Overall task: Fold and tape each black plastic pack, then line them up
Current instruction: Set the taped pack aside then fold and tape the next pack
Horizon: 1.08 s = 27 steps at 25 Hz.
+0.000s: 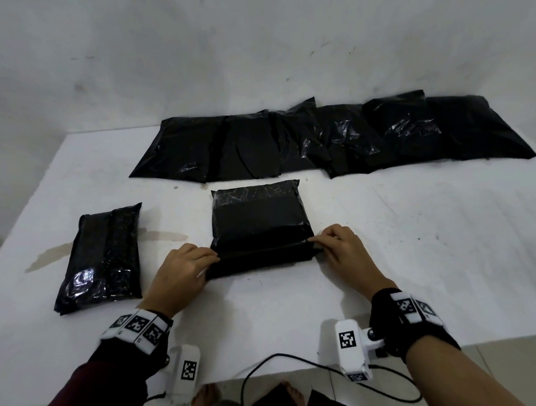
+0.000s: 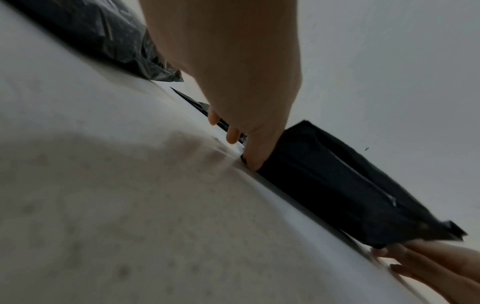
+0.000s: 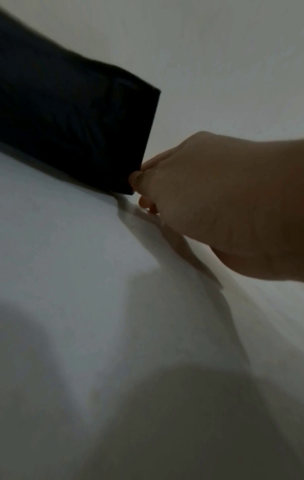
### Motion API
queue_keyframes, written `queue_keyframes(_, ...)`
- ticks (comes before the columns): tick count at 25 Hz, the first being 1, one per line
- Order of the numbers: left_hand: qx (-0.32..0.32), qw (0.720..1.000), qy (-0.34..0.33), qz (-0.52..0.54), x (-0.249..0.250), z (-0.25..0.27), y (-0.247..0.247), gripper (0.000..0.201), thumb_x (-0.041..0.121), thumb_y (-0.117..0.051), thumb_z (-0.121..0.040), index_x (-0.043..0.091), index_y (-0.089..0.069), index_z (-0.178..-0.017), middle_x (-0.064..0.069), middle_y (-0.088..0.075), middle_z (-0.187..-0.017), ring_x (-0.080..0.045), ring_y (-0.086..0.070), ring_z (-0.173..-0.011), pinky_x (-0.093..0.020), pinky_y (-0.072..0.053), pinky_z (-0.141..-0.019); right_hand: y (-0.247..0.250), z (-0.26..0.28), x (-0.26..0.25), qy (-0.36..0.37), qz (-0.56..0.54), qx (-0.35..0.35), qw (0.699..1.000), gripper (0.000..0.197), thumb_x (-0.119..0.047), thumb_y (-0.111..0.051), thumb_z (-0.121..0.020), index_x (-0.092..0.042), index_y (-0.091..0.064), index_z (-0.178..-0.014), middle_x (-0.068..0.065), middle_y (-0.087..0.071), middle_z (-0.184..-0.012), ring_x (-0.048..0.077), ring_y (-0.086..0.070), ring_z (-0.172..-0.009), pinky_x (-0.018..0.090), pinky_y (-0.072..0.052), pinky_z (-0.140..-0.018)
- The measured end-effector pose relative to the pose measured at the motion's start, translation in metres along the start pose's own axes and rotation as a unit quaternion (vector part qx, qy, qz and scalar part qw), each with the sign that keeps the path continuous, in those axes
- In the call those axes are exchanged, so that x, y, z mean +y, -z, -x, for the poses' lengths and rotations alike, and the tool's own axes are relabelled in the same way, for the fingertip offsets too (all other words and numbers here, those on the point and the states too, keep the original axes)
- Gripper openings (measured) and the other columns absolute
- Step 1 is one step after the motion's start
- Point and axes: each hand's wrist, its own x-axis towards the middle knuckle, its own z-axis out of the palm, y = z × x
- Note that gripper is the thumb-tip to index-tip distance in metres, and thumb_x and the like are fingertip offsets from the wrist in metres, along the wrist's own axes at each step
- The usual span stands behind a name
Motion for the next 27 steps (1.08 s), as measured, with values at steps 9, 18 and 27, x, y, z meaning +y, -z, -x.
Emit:
queue_keyframes(9,0.004,0.981,0.107,0.162,0.001,0.0,0.008,0.029,0.026,-0.053,-0.088,0.011,-0.07,-0.105,0.009,-0.064,-0.098,-0.007,-0.048,-0.09,-0.007,-0.033,-0.078,0.007,-0.006,-0.008,-0.1,-0.064,-0.045,0.992,0.017,-0.012,-0.055,-0.092,-0.008,-0.071,-0.096,0.0,-0.052,-0.087,0.019,-0.051,-0.083,0.026,-0.037,-0.074)
queue_keyframes(18,0.029,0.917,0.244,0.315,0.0,-0.015,0.004,0.022,-0.004,-0.054,-0.087,0.012,-0.069,-0.093,-0.006,-0.07,-0.089,-0.018,-0.063,-0.086,-0.004,-0.041,-0.074,0.018,-0.011,-0.021,-0.141,-0.149,-0.052,0.977,0.034,0.005,-0.052,-0.074,-0.013,-0.065,-0.099,0.002,-0.062,-0.098,0.016,-0.054,-0.094,0.015,-0.042,-0.083)
queue_keyframes(27,0.03,0.92,0.239,0.309,0.01,-0.018,0.016,0.03,-0.007,-0.059,-0.081,0.021,-0.068,-0.084,0.005,-0.071,-0.079,0.007,-0.06,-0.079,-0.009,-0.042,-0.073,0.005,-0.01,-0.014,0.019,-0.007,-0.018,1.0,0.036,-0.005,-0.064,-0.07,-0.018,-0.064,-0.104,-0.002,-0.049,-0.103,0.01,-0.038,-0.094,0.008,-0.03,-0.085)
